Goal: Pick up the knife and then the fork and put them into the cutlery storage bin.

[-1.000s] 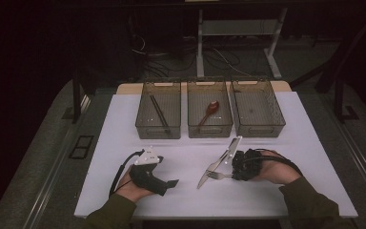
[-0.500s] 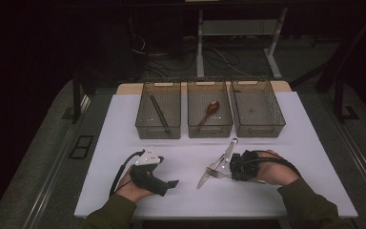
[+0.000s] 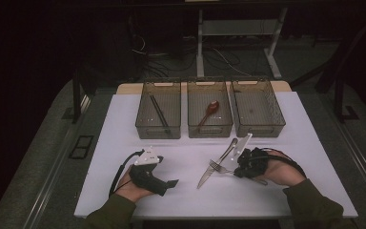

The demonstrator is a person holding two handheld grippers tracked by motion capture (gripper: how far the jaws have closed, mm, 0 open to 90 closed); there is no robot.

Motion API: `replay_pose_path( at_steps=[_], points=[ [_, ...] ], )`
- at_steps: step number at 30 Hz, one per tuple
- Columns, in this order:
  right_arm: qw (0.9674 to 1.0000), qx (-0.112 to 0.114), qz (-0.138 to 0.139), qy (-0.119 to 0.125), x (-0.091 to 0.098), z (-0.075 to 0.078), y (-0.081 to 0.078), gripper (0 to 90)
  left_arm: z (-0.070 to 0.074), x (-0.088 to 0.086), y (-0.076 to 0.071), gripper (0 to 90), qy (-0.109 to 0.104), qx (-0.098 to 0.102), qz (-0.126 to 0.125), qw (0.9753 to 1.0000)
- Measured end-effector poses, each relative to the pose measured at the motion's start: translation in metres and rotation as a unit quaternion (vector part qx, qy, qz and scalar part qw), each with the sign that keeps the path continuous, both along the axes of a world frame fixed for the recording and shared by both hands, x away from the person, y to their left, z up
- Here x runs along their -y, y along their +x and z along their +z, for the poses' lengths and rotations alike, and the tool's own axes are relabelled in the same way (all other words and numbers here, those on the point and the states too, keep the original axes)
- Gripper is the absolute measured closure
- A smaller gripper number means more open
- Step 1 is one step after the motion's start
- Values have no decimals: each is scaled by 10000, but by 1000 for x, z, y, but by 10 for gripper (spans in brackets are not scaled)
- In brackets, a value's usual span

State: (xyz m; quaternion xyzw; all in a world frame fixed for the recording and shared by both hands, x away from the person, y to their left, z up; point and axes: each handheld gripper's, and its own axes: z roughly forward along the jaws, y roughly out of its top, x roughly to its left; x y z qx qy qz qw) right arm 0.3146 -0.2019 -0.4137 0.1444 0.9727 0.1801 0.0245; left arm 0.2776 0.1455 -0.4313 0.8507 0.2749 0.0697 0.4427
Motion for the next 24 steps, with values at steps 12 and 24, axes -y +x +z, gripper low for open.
replay_pose_path(
  at_steps=[12,24],
  points=[
    [9929,270,-831,810,28,17,3,850,-1,-1,0,0,-31,11,-27,10000],
    [9699,459,-1673,1707,63,37,11,850,-2,-1,1,0,-108,41,-34,9999]
  ],
)
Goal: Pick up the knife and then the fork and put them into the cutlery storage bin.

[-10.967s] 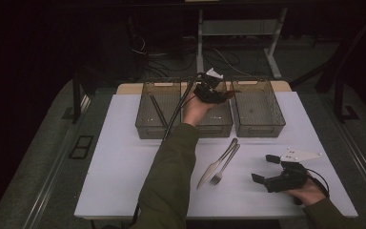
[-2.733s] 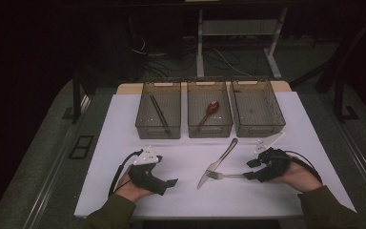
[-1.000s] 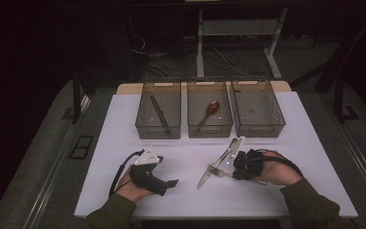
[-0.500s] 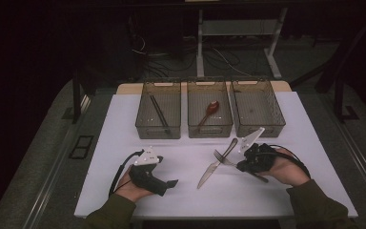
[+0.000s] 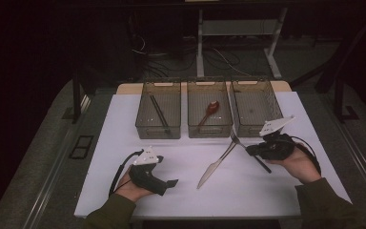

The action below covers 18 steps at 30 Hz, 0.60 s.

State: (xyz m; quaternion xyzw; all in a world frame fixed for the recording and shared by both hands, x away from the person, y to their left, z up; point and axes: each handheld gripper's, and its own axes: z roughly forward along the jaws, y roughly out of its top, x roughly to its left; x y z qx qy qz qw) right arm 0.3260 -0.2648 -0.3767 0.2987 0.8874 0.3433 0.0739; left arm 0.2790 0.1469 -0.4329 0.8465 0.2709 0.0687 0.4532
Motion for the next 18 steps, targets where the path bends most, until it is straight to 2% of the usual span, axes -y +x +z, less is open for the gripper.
replay_pose_path(
  at_steps=[8,14,18],
  points=[
    [9977,192,-506,407,22,13,10,850,-1,1,0,0,6,-5,2,10000],
    [9930,433,-854,695,36,24,18,850,-1,1,0,0,19,-8,-4,10000],
    [9901,569,-1028,770,42,30,24,850,-2,1,0,0,29,-1,-18,10000]
  ],
)
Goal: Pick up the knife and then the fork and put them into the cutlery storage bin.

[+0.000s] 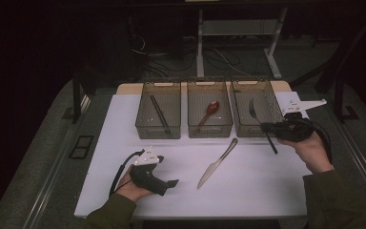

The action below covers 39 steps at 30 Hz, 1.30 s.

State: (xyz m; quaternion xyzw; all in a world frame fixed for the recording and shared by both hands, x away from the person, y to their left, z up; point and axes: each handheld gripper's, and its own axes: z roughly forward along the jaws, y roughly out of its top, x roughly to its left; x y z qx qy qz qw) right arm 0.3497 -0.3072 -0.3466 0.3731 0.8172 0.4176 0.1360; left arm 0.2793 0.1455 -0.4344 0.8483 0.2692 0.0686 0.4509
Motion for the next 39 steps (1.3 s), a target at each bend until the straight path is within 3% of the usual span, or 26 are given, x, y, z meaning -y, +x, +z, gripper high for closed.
replay_pose_path(
  at_steps=[10,18,26,39],
  points=[
    [9973,461,-499,281,10,22,26,850,0,1,0,0,-18,-12,-6,10000],
    [9937,558,-917,325,17,31,64,850,1,0,0,0,-32,7,-25,10000],
    [9929,426,-1098,193,24,13,92,850,0,0,0,0,-22,-1,-35,10000],
    [9937,12,-1116,-70,30,-22,103,849,0,1,-1,0,-36,-12,-37,10000]
  ],
)
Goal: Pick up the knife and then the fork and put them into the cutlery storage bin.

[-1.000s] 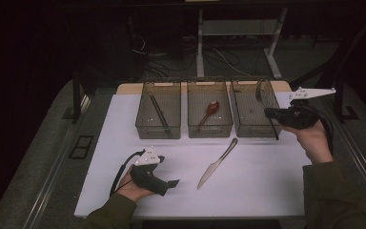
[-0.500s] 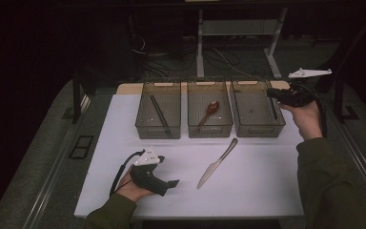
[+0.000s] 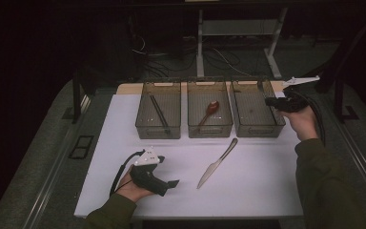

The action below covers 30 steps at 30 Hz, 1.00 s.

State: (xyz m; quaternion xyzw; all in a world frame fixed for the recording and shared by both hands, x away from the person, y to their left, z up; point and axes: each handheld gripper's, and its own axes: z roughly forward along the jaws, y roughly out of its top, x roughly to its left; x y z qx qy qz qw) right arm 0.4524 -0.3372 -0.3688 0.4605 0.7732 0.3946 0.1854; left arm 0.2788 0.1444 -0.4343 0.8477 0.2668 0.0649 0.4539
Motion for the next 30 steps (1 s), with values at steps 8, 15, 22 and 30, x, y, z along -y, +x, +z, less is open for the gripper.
replay_pose_path(
  at_steps=[8,15,22,30],
  points=[
    [9992,-313,52,-258,0,-21,3,849,0,0,0,0,2,-10,-2,10000],
    [9963,-494,109,-691,-5,-28,5,829,0,0,0,0,14,-10,-18,10000],
    [9990,-322,97,-292,-1,-20,-3,677,0,1,0,0,2,-12,-10,10000],
    [9992,-192,335,132,-5,4,-40,526,0,1,-1,0,22,0,-25,10000]
  ],
)
